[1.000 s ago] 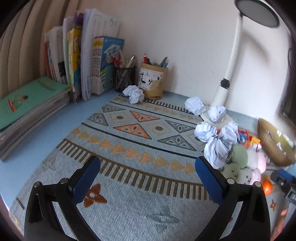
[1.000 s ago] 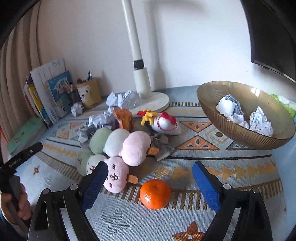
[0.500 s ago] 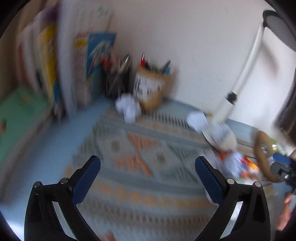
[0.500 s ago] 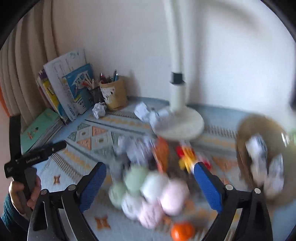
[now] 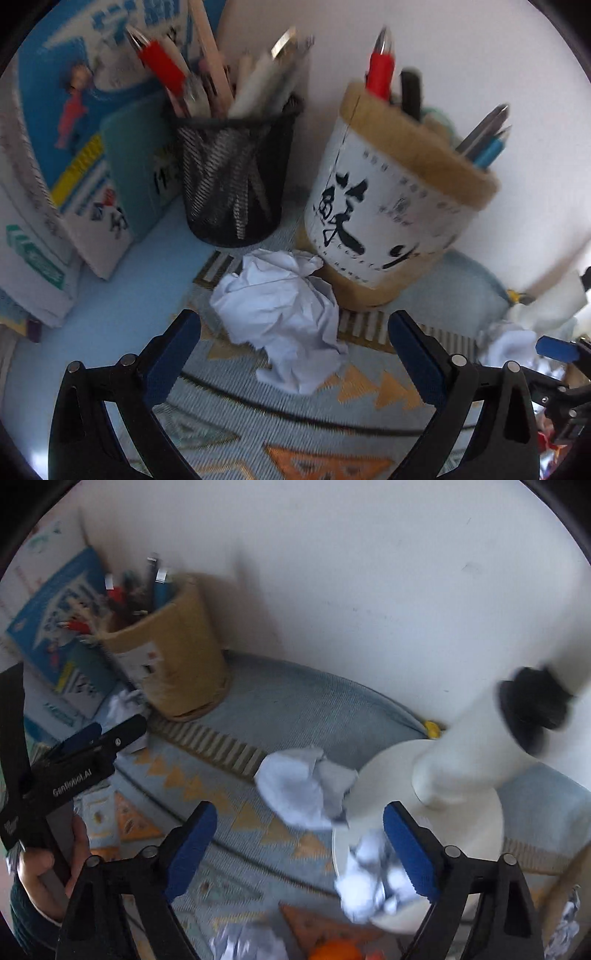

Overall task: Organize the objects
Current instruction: 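Reach the left tool to paper by the pen holder while right reaches lamp base, then grasp a paper ball with the right tool while the left tool grasps another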

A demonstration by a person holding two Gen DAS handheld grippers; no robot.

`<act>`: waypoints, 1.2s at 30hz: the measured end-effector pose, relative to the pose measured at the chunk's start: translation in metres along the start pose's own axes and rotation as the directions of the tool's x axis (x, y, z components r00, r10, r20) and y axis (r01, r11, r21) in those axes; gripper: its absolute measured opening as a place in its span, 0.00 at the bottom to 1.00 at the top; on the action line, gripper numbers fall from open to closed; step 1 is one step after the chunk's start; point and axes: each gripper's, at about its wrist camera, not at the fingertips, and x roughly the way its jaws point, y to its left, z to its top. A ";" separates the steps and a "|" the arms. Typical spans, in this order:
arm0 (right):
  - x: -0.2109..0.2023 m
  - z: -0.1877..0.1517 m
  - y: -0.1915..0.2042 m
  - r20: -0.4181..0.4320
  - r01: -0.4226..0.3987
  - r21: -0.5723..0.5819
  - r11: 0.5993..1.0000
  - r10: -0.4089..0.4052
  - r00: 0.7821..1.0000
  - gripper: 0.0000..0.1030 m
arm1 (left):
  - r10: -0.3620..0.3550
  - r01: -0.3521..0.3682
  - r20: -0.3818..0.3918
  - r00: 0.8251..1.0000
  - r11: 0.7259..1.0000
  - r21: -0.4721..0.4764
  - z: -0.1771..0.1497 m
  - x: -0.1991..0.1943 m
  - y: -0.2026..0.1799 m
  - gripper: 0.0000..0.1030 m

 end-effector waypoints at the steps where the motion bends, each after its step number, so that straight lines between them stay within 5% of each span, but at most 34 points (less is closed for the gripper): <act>1: 0.008 0.003 -0.001 -0.018 -0.004 0.006 1.000 0.005 1.000 0.88 | 0.009 -0.009 -0.006 1.000 1.000 0.004 -0.001 0.004 -0.002 0.95; 5: 0.034 0.010 -0.004 -0.075 0.006 0.032 0.999 -0.004 0.997 0.75 | 0.034 -0.033 -0.011 0.999 0.998 0.048 -0.002 0.009 -0.013 0.68; 6: 0.034 0.011 -0.002 -0.058 0.019 0.025 1.000 -0.017 0.998 0.72 | 0.009 -0.008 -0.008 1.000 0.998 0.057 -0.005 0.007 -0.014 0.45; 7: 0.034 0.012 -0.002 -0.055 0.017 0.023 1.000 -0.016 0.998 0.66 | -0.007 0.007 0.000 1.000 0.997 0.074 -0.008 0.003 -0.017 0.38; 12: 0.014 0.005 0.004 0.023 -0.033 -0.019 0.999 0.034 0.999 0.58 | -0.085 0.083 0.015 0.996 0.993 0.087 -0.029 -0.032 -0.019 0.37; 20: -0.090 -0.045 0.006 0.139 -0.149 -0.041 0.988 0.153 0.978 0.58 | -0.220 0.197 0.086 0.972 0.957 0.214 -0.105 -0.169 -0.054 0.37; 26: -0.192 -0.150 -0.032 0.242 -0.259 0.027 0.965 0.245 0.939 0.59 | -0.329 0.305 0.067 0.942 0.923 0.234 -0.177 -0.240 -0.075 0.37; 29: -0.223 -0.237 -0.072 0.316 -0.262 0.090 0.961 0.222 0.923 0.61 | -0.359 0.339 0.040 0.933 0.908 0.248 -0.223 -0.245 -0.084 0.37; 31: -0.221 -0.290 -0.088 0.321 -0.223 0.130 0.966 0.172 0.931 0.61 | -0.332 0.324 -0.014 0.943 0.910 0.258 -0.255 -0.229 -0.089 0.37; 34: -0.204 -0.359 -0.103 0.274 -0.134 0.189 0.973 0.078 0.959 0.61 | -0.326 0.350 -0.133 0.936 0.900 0.260 -0.297 -0.207 -0.102 0.37; 36: -0.186 -0.384 -0.104 0.219 -0.070 0.200 0.977 0.025 0.975 0.61 | -0.298 0.316 -0.107 0.949 0.906 0.283 -0.303 -0.207 -0.106 0.38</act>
